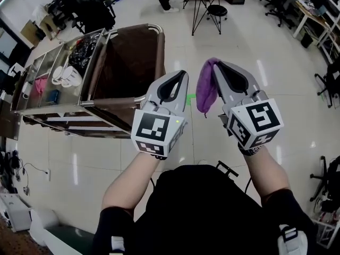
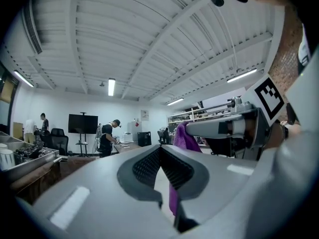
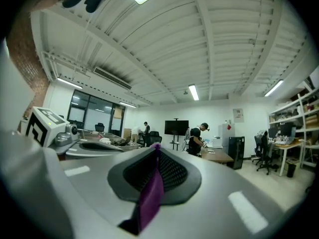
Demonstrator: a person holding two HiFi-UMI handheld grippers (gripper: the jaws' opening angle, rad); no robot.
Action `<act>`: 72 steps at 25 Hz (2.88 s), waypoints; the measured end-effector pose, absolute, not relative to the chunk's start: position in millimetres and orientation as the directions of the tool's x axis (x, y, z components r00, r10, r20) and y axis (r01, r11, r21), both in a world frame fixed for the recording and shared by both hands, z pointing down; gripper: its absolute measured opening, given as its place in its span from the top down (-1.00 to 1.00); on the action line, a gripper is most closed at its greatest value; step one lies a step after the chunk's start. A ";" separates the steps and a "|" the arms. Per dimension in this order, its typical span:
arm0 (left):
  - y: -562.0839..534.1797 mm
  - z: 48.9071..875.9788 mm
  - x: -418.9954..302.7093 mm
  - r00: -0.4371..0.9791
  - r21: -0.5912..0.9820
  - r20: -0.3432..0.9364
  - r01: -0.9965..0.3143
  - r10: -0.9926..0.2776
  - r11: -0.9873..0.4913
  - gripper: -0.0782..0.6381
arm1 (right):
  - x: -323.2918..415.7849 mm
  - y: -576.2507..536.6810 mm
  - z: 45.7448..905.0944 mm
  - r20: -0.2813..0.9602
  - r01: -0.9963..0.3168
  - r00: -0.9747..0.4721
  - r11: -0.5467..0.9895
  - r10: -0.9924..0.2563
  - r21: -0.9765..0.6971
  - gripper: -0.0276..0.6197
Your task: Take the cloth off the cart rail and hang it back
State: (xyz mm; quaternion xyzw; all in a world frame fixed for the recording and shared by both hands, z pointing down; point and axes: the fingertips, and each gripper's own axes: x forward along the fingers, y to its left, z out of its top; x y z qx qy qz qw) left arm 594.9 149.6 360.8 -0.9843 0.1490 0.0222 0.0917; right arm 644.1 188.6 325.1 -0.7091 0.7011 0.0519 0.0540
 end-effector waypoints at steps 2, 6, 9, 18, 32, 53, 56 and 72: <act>154.5 373.8 607.6 0.948 -0.177 -0.074 -0.318 -0.309 -0.931 0.81 | 658.3 192.8 333.8 -0.155 -1.000 -0.016 0.017 -0.988 -0.003 0.85; 168.6 391.1 635.1 0.934 -0.184 -0.075 -0.357 -0.349 -0.916 0.81 | 687.5 205.4 345.9 -0.168 -0.998 -0.060 0.061 -0.984 -0.002 0.86; 177.8 401.9 645.2 0.928 -0.186 -0.074 -0.372 -0.365 -0.909 0.81 | 696.7 212.8 355.2 -0.177 -0.997 -0.080 0.083 -0.981 -0.008 0.85; 170.9 390.7 678.9 0.910 -0.190 -0.094 -0.415 -0.404 -0.890 0.81 | 726.9 208.5 352.0 -0.181 -0.993 -0.119 0.120 -0.976 0.004 0.86; 75.3 369.1 707.1 0.828 -0.183 -0.139 -0.561 -0.544 -0.807 0.82 | 768.0 104.3 348.7 -0.212 -0.967 -0.256 0.254 -0.943 0.035 0.85; -85.8 361.2 667.3 0.637 -0.152 -0.104 -0.769 -0.764 -0.621 0.81 | 735.2 -105.9 360.0 -0.150 -0.845 -0.531 0.534 -0.834 0.023 0.86; -103.1 365.5 664.5 0.599 -0.129 -0.047 -0.797 -0.799 -0.590 0.81 | 731.3 -131.7 362.7 -0.133 -0.823 -0.565 0.568 -0.814 0.025 0.85; -165.0 355.0 639.1 0.411 -0.113 -0.053 -0.908 -0.910 -0.403 0.81 | 682.2 -223.6 378.8 -0.054 -0.667 -0.745 0.745 -0.665 0.035 0.85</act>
